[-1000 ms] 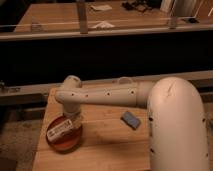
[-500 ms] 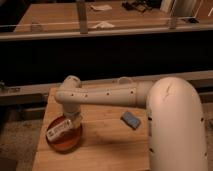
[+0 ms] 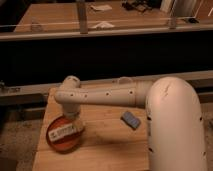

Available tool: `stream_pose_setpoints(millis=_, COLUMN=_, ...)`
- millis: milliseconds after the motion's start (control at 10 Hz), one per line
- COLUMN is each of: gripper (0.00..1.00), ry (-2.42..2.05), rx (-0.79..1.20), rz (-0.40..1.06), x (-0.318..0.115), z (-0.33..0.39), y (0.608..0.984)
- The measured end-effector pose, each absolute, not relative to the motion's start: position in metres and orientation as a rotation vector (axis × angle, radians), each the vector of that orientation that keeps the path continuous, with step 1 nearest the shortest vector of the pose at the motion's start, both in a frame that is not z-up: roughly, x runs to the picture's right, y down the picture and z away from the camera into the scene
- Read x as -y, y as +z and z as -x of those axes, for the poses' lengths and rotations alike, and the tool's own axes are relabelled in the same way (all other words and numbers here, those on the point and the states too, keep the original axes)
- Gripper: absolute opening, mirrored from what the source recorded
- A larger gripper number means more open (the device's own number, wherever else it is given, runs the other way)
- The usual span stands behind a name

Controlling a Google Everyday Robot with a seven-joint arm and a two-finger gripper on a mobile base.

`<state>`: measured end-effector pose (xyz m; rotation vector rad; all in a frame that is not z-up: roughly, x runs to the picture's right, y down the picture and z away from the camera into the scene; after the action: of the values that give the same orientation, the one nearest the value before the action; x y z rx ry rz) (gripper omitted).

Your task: Place the bottle in the ceramic bowl

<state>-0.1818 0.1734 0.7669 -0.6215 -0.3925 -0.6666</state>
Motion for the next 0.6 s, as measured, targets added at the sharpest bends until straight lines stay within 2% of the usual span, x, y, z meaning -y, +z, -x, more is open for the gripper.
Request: stream_pose_setpoints(millis=600, gripper=0.8, ry=-0.676, rx=0.396, rz=0.622, x=-0.1739, z=0.184, y=0.7681)
